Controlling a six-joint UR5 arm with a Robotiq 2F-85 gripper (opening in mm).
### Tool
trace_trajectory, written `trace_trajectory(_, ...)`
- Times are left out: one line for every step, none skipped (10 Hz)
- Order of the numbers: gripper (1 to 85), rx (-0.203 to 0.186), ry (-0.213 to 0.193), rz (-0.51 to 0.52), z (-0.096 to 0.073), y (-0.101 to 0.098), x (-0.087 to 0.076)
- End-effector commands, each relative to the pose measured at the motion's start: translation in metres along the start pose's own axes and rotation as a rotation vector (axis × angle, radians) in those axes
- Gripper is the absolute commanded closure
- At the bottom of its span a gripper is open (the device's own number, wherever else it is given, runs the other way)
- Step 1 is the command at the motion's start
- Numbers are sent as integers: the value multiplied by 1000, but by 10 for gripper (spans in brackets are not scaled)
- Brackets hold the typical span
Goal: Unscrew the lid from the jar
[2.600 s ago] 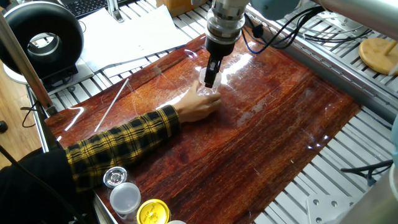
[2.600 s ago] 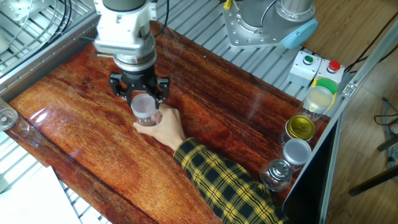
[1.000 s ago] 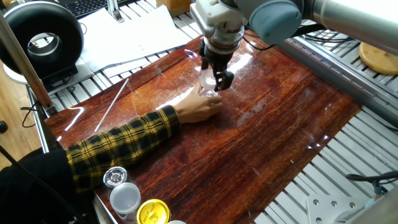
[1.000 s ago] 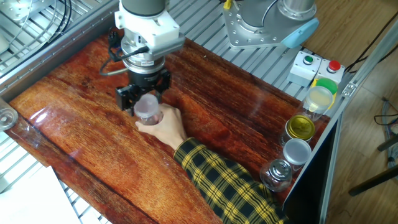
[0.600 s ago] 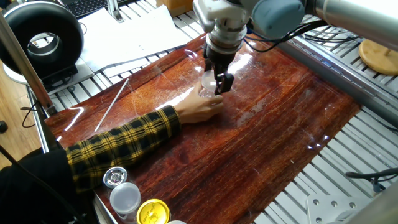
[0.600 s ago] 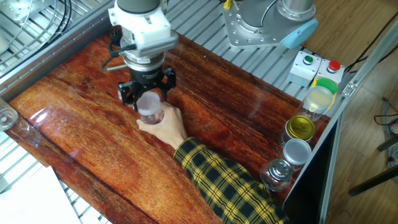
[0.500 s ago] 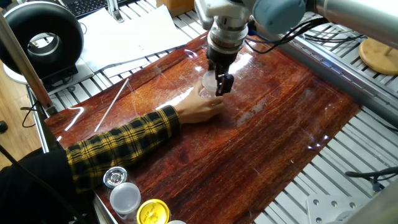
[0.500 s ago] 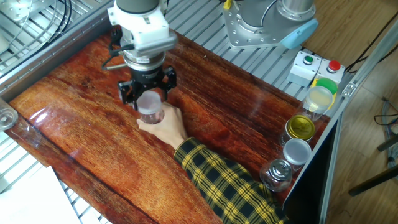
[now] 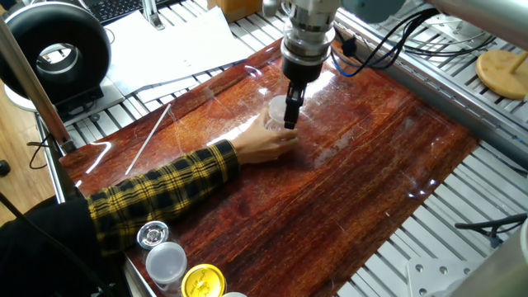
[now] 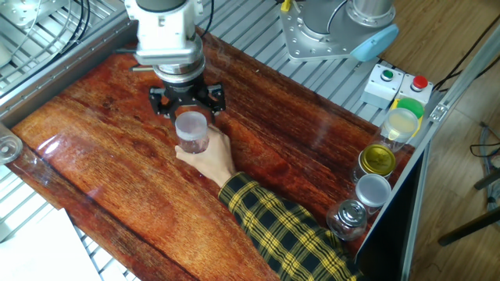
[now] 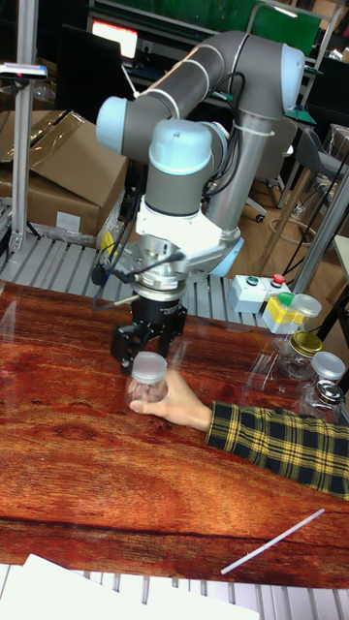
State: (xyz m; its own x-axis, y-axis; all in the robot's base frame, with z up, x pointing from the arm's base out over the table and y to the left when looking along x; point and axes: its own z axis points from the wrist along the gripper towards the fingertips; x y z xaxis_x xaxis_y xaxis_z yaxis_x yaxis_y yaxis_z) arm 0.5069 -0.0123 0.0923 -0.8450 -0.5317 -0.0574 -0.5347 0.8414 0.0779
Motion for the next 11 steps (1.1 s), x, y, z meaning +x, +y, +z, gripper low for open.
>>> trace_trajectory(123, -26, 4, 260, -6, 4, -3)
trace_trajectory(133, -19, -1, 292, -6, 2, -5)
trace_trajectory(140, -33, -2, 332, -5, 4, -8)
trace_trajectory(153, -36, 4, 358, -6, 4, -10)
trace_trajectory(157, -40, 4, 381, -7, 6, -13)
trace_trajectory(160, -49, 9, 405, -9, 9, -15)
trace_trajectory(167, -55, 14, 425, -10, 11, -17)
trace_trajectory(173, -53, 18, 433, -12, 12, -18)
trace_trajectory(187, -52, 20, 442, -14, 13, -19)
trace_trajectory(193, -50, 22, 447, -19, 14, -20)
trace_trajectory(203, -46, 30, 445, -24, 13, -20)
